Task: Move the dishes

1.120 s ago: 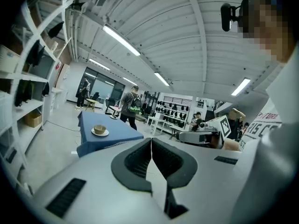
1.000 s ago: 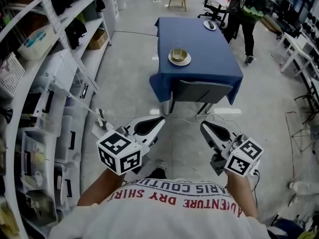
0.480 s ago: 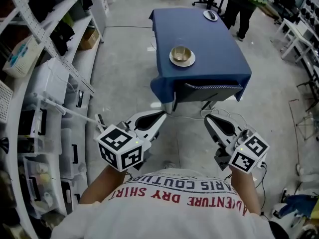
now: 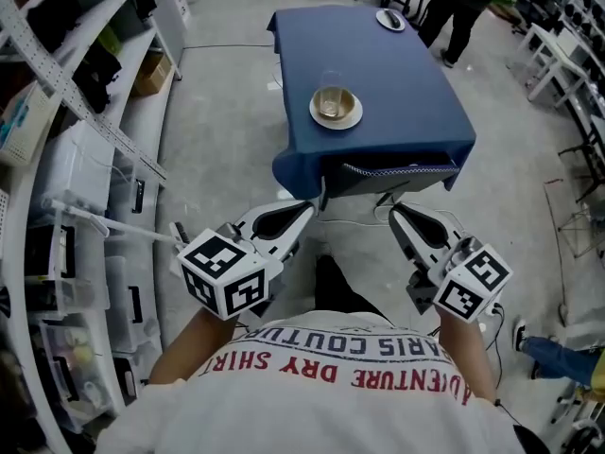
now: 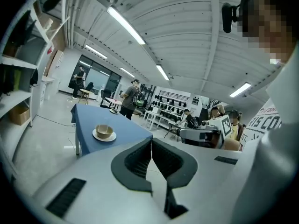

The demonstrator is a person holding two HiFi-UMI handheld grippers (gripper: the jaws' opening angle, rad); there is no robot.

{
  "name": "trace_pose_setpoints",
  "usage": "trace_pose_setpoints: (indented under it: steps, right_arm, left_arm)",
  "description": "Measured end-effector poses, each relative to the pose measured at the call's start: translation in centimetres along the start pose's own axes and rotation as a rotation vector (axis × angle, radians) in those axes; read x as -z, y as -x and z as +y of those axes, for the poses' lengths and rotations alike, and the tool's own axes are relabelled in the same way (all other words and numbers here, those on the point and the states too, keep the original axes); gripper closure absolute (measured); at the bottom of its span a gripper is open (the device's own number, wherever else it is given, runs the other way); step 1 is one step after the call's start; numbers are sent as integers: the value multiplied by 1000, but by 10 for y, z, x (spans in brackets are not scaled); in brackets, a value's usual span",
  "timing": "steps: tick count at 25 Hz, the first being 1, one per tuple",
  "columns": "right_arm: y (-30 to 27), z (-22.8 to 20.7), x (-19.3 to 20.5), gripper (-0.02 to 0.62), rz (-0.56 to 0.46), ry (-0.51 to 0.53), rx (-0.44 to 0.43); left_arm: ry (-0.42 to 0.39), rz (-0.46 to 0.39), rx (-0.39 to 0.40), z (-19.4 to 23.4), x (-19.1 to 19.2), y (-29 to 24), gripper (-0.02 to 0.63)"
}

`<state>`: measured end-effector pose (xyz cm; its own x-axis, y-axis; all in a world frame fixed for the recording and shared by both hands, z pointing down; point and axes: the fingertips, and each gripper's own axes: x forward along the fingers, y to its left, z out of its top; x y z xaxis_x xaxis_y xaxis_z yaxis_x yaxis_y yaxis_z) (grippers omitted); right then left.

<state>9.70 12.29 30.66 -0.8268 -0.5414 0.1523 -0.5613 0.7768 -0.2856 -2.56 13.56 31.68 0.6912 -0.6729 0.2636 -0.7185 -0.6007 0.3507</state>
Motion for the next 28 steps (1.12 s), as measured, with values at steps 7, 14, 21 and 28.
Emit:
trace_pose_setpoints:
  steps: [7,14,21,28]
  right_arm:
    - [-50,-61,-22,564,-23,-2,-24]
    - [-113,-135,-40,363,16,30,-27]
    - [-165,-183,-42,299,83,96,-61]
    - [-212,-206,-24,291,181,208,-89]
  left_arm:
    - [9,14,-39,54,-26,-41,578]
    - [45,47,-82,124,-51,-94,578]
    - [69,49,-134,176,-73,-129,578]
    - [71,43,-186,203,-78,-138,578]
